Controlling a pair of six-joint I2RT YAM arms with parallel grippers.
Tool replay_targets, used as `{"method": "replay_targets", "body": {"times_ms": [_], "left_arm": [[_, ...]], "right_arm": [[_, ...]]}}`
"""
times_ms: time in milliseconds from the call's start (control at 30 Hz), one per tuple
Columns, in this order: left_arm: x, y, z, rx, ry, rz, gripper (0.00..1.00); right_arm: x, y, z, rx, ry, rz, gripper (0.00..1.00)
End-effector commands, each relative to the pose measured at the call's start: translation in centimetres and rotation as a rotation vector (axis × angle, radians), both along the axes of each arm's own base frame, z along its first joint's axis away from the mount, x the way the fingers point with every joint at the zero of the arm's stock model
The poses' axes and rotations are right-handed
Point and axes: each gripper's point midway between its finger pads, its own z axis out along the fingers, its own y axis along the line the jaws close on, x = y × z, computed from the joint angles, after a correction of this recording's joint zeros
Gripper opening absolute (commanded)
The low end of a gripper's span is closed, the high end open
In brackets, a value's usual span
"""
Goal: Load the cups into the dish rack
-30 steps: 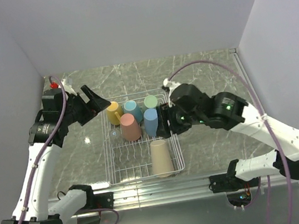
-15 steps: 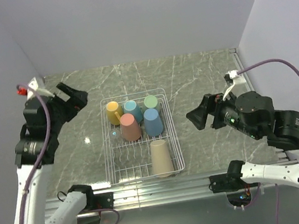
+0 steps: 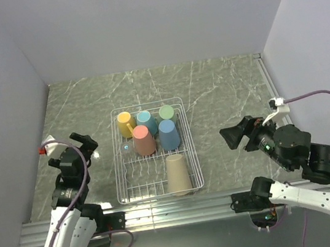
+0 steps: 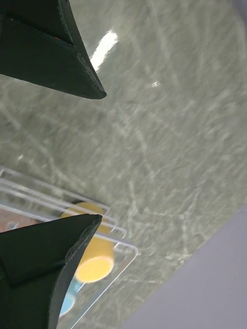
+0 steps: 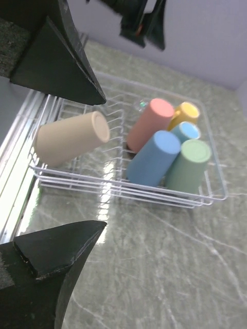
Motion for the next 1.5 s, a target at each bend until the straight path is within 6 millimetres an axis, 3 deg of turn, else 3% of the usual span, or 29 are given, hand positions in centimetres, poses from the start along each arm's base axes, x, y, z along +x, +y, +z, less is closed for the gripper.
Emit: {"method": "replay_targets", "body": {"times_ms": [0, 33, 67, 100, 133, 167, 233, 267, 367, 533, 600, 733, 900, 967, 1000, 1033, 1100, 1133, 1200, 1233, 1333, 1367, 1433, 1467], "left_arm": [[1.3, 2.3, 4.0, 0.129, -0.168, 0.090, 0.99], [1.3, 2.8, 3.6, 0.161, -0.159, 0.113, 0.99], [1.3, 3.4, 1.6, 0.244, -0.089, 0.112, 0.99], [1.9, 3.5, 2.4, 0.266, -0.143, 0.121, 0.99], [2.1, 3.8, 1.7, 0.302, -0.132, 0.113, 0.99], [2.3, 4.0, -0.7, 0.339, -0.074, 0.094, 0.99], [2.8, 4.7, -1.7, 0.324, -0.071, 0.101, 0.99], [3.0, 4.9, -3.2, 0.325, -0.036, 0.097, 0.99], [3.2, 5.3, -4.4, 0.324, -0.083, 0.091, 0.99], [4.3, 6.4, -3.6, 0.306, -0.179, 0.089, 0.99], [5.3, 6.3, -4.5, 0.303, -0.144, 0.067, 0.99], [7.7, 5.8, -2.9, 0.341, -0.204, 0.016, 0.99], [11.4, 4.7, -4.8, 0.342, -0.121, -0.098, 0.99], [13.1, 3.9, -5.0, 0.334, -0.103, -0.154, 0.95], [13.7, 3.3, -2.9, 0.353, -0.221, -0.169, 0.95], [13.4, 2.8, -4.6, 0.379, -0.163, -0.216, 0.95], [13.8, 1.2, -5.2, 0.406, -0.138, -0.247, 0.93], [12.9, 0.3, -5.1, 0.445, -0.190, -0.286, 0.94], [12.0, 0.6, -4.0, 0.478, -0.276, -0.240, 0.99], [11.8, 1.2, -5.4, 0.426, -0.194, -0.210, 1.00], [12.5, 1.9, -4.1, 0.438, -0.232, -0.164, 1.00], [12.4, 1.9, -4.9, 0.433, -0.201, -0.170, 0.99], [12.2, 2.1, -4.5, 0.447, -0.222, -0.157, 1.00], [12.1, 1.9, -5.4, 0.437, -0.178, -0.173, 0.99]], "right_arm": [[1.0, -0.5, 1.5, -0.004, -0.045, -0.059, 1.00], [1.3, -0.7, 1.1, -0.032, -0.036, -0.077, 1.00], [1.3, -0.8, 1.0, -0.046, -0.029, -0.083, 1.00], [1.3, -1.0, 0.4, -0.073, -0.016, -0.090, 1.00], [1.4, -1.0, 0.2, -0.086, -0.010, -0.093, 1.00], [1.4, -1.1, 0.0, -0.094, -0.006, -0.099, 1.00], [1.3, -1.1, -0.1, -0.099, -0.001, -0.089, 1.00], [1.1, -0.9, -0.2, -0.098, 0.000, -0.075, 1.00], [0.9, -0.7, -0.5, -0.089, 0.010, -0.056, 1.00], [0.3, -0.7, -0.9, -0.090, 0.039, -0.040, 1.00], [0.2, -1.0, -1.1, -0.083, 0.048, -0.048, 1.00], [0.0, -0.8, -1.2, -0.083, 0.040, -0.025, 1.00], [0.3, -0.7, -1.0, -0.127, 0.055, -0.037, 1.00], [0.4, -0.6, -0.6, -0.121, 0.059, -0.038, 1.00], [0.4, -0.3, -0.7, -0.124, 0.064, -0.034, 1.00], [0.4, -0.2, -0.7, -0.122, 0.067, -0.033, 1.00], [0.4, 0.1, -0.6, -0.102, 0.071, -0.025, 1.00], [0.4, 0.2, -0.7, -0.098, 0.073, -0.027, 1.00], [0.4, 0.6, -0.6, -0.071, 0.073, -0.023, 1.00], [0.5, 0.7, -0.7, -0.070, 0.073, -0.025, 1.00], [0.8, 1.0, -0.7, -0.057, 0.068, -0.031, 1.00], [1.0, 1.3, -0.6, -0.058, 0.063, -0.032, 1.00], [1.4, 1.5, -0.3, -0.062, 0.054, -0.038, 1.00], [1.5, 1.7, 0.0, -0.066, 0.043, -0.034, 1.00]]}}
